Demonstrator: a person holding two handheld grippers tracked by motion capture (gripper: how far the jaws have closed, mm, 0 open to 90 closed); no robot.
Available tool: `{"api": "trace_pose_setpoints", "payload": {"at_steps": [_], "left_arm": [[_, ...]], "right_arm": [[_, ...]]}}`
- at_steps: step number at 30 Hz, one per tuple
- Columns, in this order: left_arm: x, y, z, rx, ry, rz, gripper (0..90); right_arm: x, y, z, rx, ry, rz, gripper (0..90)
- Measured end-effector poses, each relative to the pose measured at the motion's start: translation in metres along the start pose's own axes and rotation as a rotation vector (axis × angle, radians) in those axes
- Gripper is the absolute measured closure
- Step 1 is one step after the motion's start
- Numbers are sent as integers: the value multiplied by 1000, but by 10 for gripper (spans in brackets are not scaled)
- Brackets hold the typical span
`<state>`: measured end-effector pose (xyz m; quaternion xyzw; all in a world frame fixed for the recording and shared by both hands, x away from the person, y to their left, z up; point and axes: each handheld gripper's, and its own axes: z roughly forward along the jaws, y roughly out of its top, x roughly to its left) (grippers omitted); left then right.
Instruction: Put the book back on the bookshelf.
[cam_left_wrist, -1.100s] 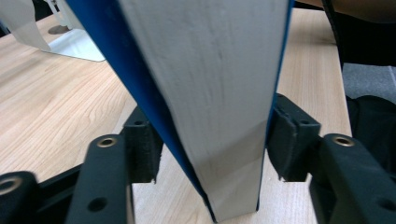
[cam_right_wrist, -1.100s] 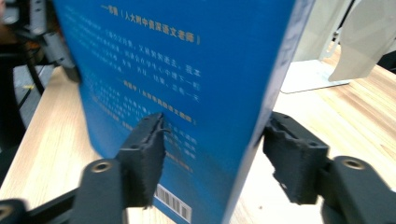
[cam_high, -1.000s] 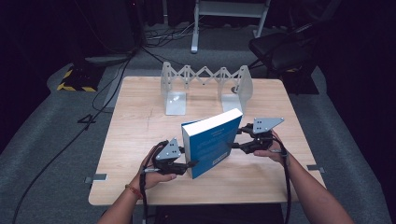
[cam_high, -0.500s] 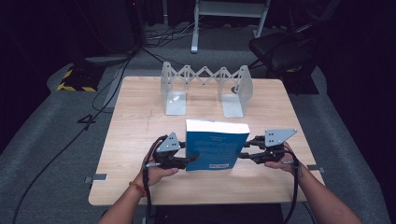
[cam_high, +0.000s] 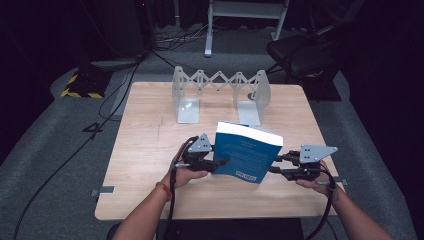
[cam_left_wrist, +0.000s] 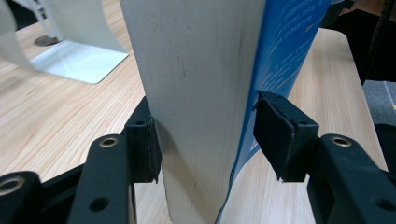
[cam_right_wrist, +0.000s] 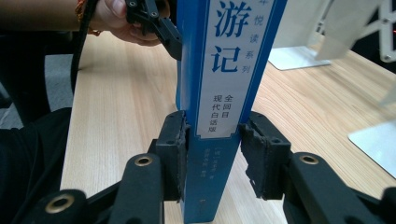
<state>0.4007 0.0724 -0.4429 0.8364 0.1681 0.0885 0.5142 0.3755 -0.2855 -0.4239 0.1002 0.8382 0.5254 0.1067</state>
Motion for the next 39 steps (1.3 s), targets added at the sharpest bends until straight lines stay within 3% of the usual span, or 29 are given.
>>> {"api": "trace_pose_setpoints", "payload": {"at_steps": [11, 16, 20, 24, 27, 31, 39], "left_arm": [[5, 16, 29, 3, -62, 18, 392], [7, 22, 42, 4, -88, 14, 294], [8, 22, 42, 13, -97, 16, 287], [5, 18, 33, 41, -63, 37, 283], [7, 12, 23, 51, -25, 1, 272], [5, 7, 16, 17, -7, 4, 440], [9, 8, 21, 4, -9, 2, 444]], "right_arm": [[15, -13, -23, -18, -83, 36, 616], [24, -15, -29, -17, -106, 32, 614], [27, -18, -31, -31, -137, 45, 617], [29, -18, -31, -34, -130, 28, 618], [31, -17, -30, -34, -134, 24, 617], [30, -17, -26, -41, -141, 32, 605], [22, -14, -9, -52, -118, 49, 572]]}}
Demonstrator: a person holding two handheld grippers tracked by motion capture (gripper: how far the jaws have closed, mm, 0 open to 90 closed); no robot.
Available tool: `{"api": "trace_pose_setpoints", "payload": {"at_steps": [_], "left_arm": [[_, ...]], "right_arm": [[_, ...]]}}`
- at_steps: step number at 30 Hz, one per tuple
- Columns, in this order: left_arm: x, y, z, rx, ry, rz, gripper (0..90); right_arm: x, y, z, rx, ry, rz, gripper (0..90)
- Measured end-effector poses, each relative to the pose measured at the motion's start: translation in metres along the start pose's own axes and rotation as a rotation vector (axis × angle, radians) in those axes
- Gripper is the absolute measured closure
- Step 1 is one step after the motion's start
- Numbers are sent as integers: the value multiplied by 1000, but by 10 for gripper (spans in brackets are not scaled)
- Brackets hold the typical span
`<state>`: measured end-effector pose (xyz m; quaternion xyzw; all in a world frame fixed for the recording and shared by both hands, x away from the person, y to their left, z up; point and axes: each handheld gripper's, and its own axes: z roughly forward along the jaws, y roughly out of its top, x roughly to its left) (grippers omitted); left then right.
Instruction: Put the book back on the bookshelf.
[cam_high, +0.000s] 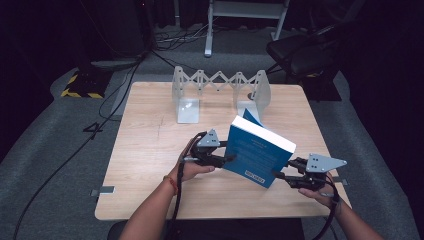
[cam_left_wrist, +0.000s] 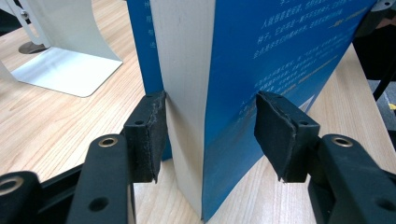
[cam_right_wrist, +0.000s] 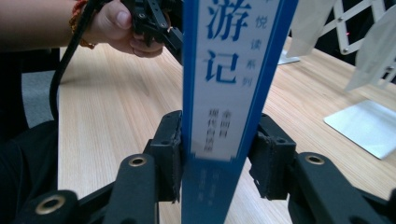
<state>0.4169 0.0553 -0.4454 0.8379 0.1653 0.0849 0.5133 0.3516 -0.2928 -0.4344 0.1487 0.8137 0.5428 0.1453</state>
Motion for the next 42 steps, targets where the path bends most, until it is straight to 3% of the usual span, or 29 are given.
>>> {"api": "trace_pose_setpoints", "payload": {"at_steps": [9, 20, 27, 34, 39, 41, 42], "left_arm": [[0, -1, 0, -1, 0, 5, 440], [0, 0, 4, 0, 29, 5, 438], [1, 2, 7, -4, 55, 10, 465], [4, 5, 8, -7, 56, -14, 450], [3, 1, 4, 100, 57, -33, 295], [1, -11, -5, 155, 89, -37, 268], [1, -11, -5, 155, 89, -37, 255]], "right_arm": [[-4, 10, 27, -18, 4, -9, 554], [-10, 9, 30, -49, -15, 20, 594], [-3, 12, 33, -47, -88, 4, 591], [-4, 13, 34, -42, -108, 28, 606], [-7, 16, 36, -38, -106, 28, 611], [-8, 17, 38, -36, -116, 31, 611], [-8, 17, 38, -39, -120, 34, 612]]}}
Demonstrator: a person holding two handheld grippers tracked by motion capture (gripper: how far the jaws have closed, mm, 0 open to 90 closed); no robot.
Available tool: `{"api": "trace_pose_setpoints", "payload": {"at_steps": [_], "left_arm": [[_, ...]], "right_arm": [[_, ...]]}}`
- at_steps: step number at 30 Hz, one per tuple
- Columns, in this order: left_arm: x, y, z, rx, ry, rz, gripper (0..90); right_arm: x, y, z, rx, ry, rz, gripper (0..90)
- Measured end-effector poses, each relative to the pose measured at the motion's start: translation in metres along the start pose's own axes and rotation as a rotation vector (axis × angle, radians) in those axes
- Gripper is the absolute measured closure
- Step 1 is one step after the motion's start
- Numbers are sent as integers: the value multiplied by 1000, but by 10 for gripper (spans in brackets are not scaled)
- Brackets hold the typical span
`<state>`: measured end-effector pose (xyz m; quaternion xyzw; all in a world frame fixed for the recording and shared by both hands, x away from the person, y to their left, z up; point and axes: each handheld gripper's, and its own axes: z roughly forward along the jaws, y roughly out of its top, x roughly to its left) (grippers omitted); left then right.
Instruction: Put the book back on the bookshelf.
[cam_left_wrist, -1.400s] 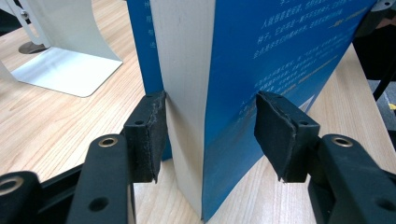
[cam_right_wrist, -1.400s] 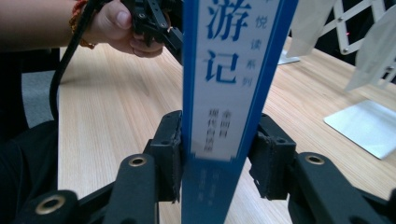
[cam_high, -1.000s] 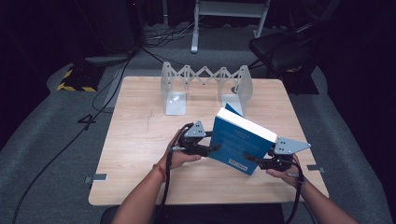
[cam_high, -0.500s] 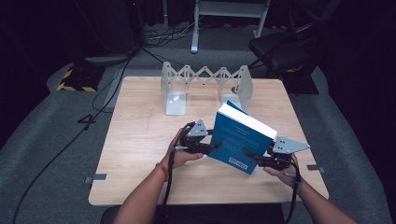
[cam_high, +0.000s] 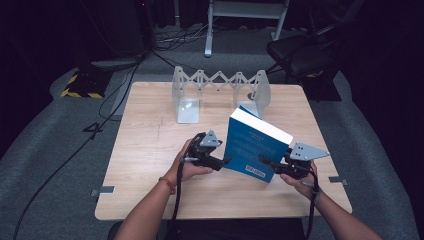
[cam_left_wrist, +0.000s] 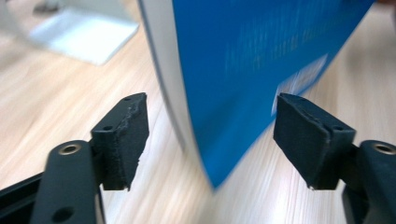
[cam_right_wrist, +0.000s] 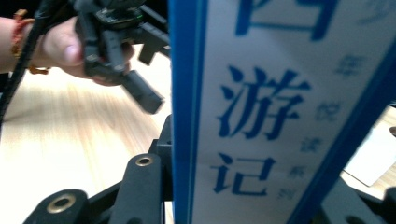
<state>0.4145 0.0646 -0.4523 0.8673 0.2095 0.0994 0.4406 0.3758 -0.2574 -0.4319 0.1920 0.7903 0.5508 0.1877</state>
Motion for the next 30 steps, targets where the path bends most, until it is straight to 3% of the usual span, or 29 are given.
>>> {"api": "trace_pose_setpoints", "payload": {"at_steps": [1, 3, 4, 7, 8, 9, 13, 16, 17, 19, 21, 22, 30], "left_arm": [[1, -13, -7, 52, 34, -19, 233], [5, -26, -14, 100, 52, -42, 192], [8, -36, -20, 134, 88, -73, 158], [12, -54, -31, 192, 166, -103, 174], [12, -54, -31, 192, 166, -103, 162], [15, -67, -40, 207, 189, -127, 168], [16, -87, -47, 265, 230, -145, 163], [19, -92, -52, 255, 233, -161, 157], [20, -95, -55, 241, 259, -189, 160], [22, -97, -55, 231, 267, -194, 157], [24, -102, -56, 194, 248, -231, 155], [24, -104, -55, 172, 258, -238, 146], [25, -104, -55, 176, 255, -235, 139]], "right_arm": [[-1, 0, 0, 3, -2, 3, 613], [-1, 1, 1, 8, -6, 4, 613], [-2, 1, 1, 8, -7, 3, 613], [-1, 4, 4, 10, -25, -7, 613], [-1, 4, 4, 10, -25, -7, 613], [-1, 5, 5, 13, -29, -13, 614], [0, 10, 9, 19, -39, -40, 616], [-1, 12, 11, 14, -36, -39, 617], [-1, 15, 12, 16, -43, -53, 618], [-1, 16, 13, 20, -44, -58, 618], [0, 18, 16, 19, -57, -74, 619], [-2, 19, 18, 14, -64, -74, 619], [-8, 28, 23, 2, -98, -89, 619]]}}
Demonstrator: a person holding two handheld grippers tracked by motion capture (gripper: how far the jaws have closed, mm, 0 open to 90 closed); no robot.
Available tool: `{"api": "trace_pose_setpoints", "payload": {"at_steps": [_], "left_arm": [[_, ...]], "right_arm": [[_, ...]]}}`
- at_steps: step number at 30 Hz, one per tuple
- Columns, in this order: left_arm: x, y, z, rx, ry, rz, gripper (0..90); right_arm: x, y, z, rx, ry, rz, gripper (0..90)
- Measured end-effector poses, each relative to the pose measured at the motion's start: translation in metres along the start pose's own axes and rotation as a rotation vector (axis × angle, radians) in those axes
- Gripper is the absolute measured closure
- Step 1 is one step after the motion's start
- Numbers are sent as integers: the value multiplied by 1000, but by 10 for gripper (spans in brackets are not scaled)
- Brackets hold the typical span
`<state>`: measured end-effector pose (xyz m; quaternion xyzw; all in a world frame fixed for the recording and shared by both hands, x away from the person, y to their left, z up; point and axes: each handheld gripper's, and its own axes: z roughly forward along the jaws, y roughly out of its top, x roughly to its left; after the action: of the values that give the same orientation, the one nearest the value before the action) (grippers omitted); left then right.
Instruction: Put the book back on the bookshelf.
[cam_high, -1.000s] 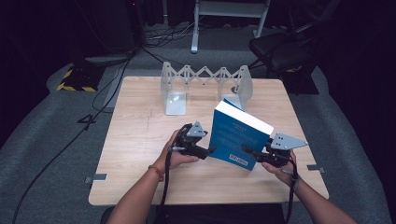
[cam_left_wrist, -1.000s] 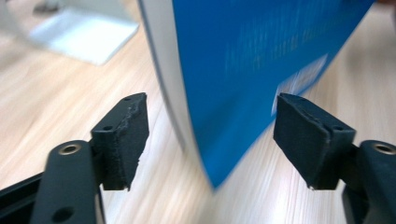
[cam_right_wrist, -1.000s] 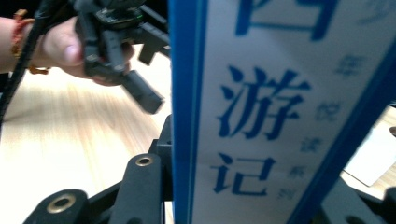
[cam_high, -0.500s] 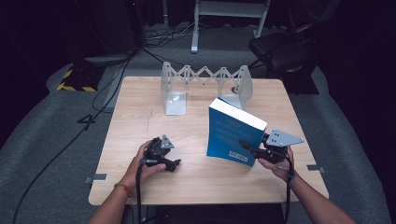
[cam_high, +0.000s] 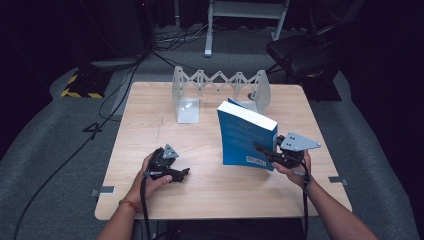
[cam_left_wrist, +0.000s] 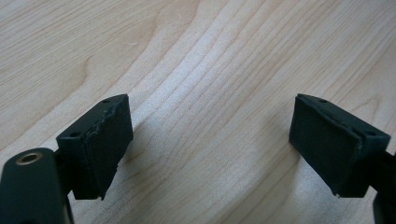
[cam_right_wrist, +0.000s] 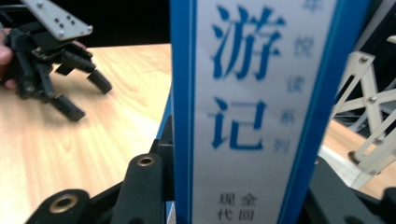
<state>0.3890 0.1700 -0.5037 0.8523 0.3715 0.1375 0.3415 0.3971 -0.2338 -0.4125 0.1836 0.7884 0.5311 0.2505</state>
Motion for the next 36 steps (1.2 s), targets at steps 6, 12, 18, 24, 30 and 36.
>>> {"api": "trace_pose_setpoints", "payload": {"at_steps": [6, 12, 18, 24, 30, 36], "left_arm": [[0, 0, 0, 0, -1, 0, 139], [0, 0, 0, 0, 1, 2, 138], [0, 0, 0, 0, 2, 3, 138], [0, 0, 0, -2, -4, 2, 138], [0, 0, 0, -1, -6, 2, 138], [0, 0, 0, -2, -7, 2, 139]], "right_arm": [[-8, 7, 3, -6, -59, -26, 620], [-14, 15, 5, 2, -88, -46, 620], [-25, 23, 9, 14, -114, -48, 620], [-39, 30, 10, 6, -161, -45, 620], [-49, 39, 7, 1, -199, -39, 620], [-64, 43, 12, -5, -253, 8, 619]]}}
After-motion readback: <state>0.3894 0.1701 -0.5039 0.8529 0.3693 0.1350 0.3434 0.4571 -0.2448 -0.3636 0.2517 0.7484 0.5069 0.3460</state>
